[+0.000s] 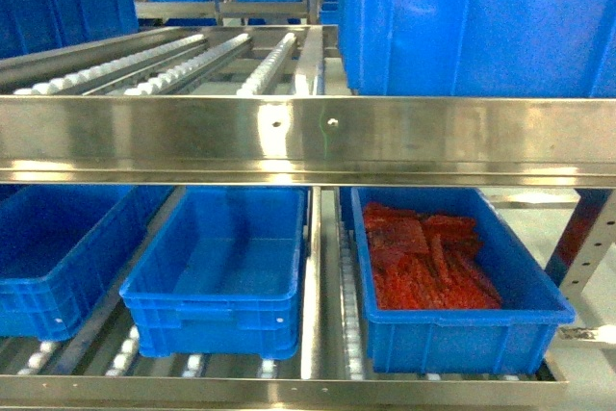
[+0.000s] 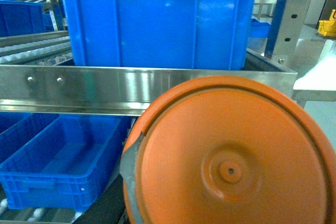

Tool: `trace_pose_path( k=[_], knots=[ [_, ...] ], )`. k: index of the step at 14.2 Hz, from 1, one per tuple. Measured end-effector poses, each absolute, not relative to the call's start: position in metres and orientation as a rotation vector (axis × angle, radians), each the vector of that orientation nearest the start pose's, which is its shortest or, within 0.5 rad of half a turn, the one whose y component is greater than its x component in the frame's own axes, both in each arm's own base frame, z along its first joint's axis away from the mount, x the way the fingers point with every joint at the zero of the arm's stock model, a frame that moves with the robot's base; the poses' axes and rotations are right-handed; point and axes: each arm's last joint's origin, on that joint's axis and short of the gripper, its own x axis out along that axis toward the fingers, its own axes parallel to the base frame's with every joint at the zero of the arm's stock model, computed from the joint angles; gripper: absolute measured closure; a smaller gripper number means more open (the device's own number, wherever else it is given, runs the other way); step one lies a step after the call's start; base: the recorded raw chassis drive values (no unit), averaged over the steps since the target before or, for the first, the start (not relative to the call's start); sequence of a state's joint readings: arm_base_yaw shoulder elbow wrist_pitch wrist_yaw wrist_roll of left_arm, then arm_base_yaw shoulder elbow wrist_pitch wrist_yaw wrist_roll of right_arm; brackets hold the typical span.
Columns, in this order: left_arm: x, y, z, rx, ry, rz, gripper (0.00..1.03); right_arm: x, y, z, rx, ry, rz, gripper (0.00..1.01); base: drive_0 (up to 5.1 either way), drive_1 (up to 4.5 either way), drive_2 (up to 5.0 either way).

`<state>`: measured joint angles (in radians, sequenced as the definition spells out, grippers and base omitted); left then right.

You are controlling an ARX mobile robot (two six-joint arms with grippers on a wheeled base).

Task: Sort blue parts and orange caps into right shelf containers

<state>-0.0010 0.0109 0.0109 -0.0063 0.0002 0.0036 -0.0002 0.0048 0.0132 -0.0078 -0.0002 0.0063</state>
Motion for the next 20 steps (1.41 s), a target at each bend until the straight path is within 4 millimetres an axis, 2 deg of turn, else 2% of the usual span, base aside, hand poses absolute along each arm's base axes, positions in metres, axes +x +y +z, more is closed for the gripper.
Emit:
trace_pose_path(
  k=[20],
  knots=[
    [0.0977, -0.0001, 0.1657, 0.004, 0.007, -0.001, 0.60, 0.0972, 0.0000, 0.1670, 0.006, -0.002, 0.000, 0.56, -4.9, 2.49, 2.5]
  ],
)
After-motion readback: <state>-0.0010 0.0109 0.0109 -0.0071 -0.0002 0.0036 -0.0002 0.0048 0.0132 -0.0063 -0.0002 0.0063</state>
